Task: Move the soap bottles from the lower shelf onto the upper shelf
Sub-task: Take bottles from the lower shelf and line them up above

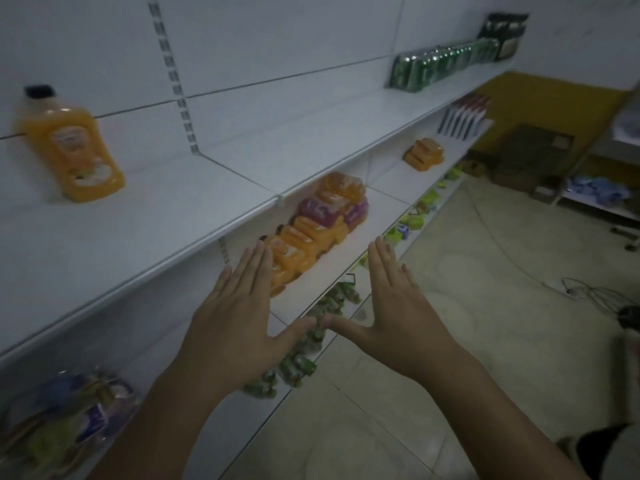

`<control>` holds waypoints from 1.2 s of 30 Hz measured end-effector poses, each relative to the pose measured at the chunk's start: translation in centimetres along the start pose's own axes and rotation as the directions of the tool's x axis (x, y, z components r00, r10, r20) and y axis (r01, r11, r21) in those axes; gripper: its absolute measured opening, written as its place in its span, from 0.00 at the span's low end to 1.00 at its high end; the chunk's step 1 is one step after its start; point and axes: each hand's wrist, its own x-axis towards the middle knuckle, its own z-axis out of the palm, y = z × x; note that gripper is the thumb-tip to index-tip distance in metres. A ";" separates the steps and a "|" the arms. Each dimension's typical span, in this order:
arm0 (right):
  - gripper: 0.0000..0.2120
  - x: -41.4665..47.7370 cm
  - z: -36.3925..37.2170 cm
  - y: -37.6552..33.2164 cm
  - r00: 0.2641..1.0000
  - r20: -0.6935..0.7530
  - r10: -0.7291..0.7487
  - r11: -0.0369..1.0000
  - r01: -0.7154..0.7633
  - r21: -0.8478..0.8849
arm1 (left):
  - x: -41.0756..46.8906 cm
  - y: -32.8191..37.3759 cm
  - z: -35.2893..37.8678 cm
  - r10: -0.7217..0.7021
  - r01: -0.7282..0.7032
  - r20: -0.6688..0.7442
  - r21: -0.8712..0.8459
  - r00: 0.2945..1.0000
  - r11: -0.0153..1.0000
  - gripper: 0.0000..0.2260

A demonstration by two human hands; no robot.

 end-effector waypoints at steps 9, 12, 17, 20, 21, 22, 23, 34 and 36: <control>0.62 2.3 -0.5 14.0 0.994 0.021 0.108 0.994 -0.107 -0.024 | 10.8 7.7 8.5 0.111 -0.115 0.103 0.032 0.988 0.993 0.53; 0.62 4.7 0.2 17.6 0.989 0.030 0.142 0.990 -0.141 -0.031 | 15.1 9.3 10.8 0.143 -0.148 0.143 0.027 0.979 0.989 0.53; 0.62 10.0 1.7 21.5 0.986 0.057 0.156 0.988 -0.154 -0.031 | 22.0 9.6 14.7 0.149 -0.151 0.190 -0.002 0.971 0.988 0.53; 0.60 14.7 2.5 23.6 0.986 0.075 0.152 0.988 -0.151 -0.024 | 27.5 9.3 16.7 0.115 -0.111 0.236 -0.028 0.965 0.993 0.53; 0.60 16.2 2.6 24.1 0.986 0.084 0.146 0.989 -0.144 -0.021 | 29.1 9.2 17.2 0.100 -0.096 0.253 -0.027 0.962 0.995 0.52; 0.59 17.6 2.8 24.6 0.987 0.092 0.135 0.991 -0.134 -0.012 | 30.5 9.1 17.5 0.085 -0.080 0.263 -0.032 0.961 0.996 0.52; 0.59 19.1 3.1 25.1 0.988 0.095 0.121 0.993 -0.121 -0.003 | 31.8 9.2 17.7 0.067 -0.059 0.270 -0.037 0.961 0.998 0.52; 0.45 37.1 11.1 28.3 0.995 0.085 -0.058 0.958 0.032 0.284 | 41.8 5.5 22.7 -0.209 0.230 0.096 -0.383 0.973 0.895 0.20; 0.44 40.9 13.4 28.9 0.987 0.142 -0.072 0.941 0.021 0.337 | 43.9 5.1 23.8 -0.356 0.416 0.216 -0.516 0.909 0.749 0.14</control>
